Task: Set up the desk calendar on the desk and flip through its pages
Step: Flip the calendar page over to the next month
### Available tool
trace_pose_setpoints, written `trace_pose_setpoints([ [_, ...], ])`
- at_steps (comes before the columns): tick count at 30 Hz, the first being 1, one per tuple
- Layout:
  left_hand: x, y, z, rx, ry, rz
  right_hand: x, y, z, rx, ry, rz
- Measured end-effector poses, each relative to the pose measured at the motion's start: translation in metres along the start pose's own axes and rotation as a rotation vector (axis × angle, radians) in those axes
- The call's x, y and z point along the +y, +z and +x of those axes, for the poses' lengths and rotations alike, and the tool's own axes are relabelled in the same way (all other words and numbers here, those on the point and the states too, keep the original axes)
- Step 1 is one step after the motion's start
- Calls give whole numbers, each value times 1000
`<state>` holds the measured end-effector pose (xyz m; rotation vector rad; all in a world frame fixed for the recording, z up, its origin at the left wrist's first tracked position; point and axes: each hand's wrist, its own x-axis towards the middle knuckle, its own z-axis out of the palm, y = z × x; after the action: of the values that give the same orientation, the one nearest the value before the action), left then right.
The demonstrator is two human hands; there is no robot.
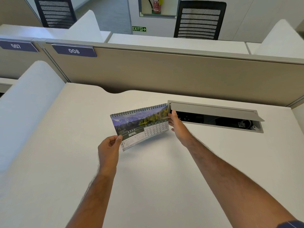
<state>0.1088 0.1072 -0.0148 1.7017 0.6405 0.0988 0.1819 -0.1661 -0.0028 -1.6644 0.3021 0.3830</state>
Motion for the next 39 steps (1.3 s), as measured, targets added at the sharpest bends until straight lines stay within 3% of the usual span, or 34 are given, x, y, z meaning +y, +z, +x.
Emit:
trace_pose_setpoints([
  [6, -1, -5, 1, -57, -20, -17, 3, 0, 3, 5, 8, 8],
  [11, 3, -7, -2, -193, -77, -82, 4, 1, 5, 17, -5, 33],
  [20, 14, -12, -12, -340, -28, -71, -1, 1, -2, 8, 0, 95],
  [31, 54, -21, -15, -367, 8, -319, -3, -5, -12, -87, -37, 197],
  [39, 77, -18, 1, -389, -1, -476, -9, -2, -10, -15, 18, 116],
])
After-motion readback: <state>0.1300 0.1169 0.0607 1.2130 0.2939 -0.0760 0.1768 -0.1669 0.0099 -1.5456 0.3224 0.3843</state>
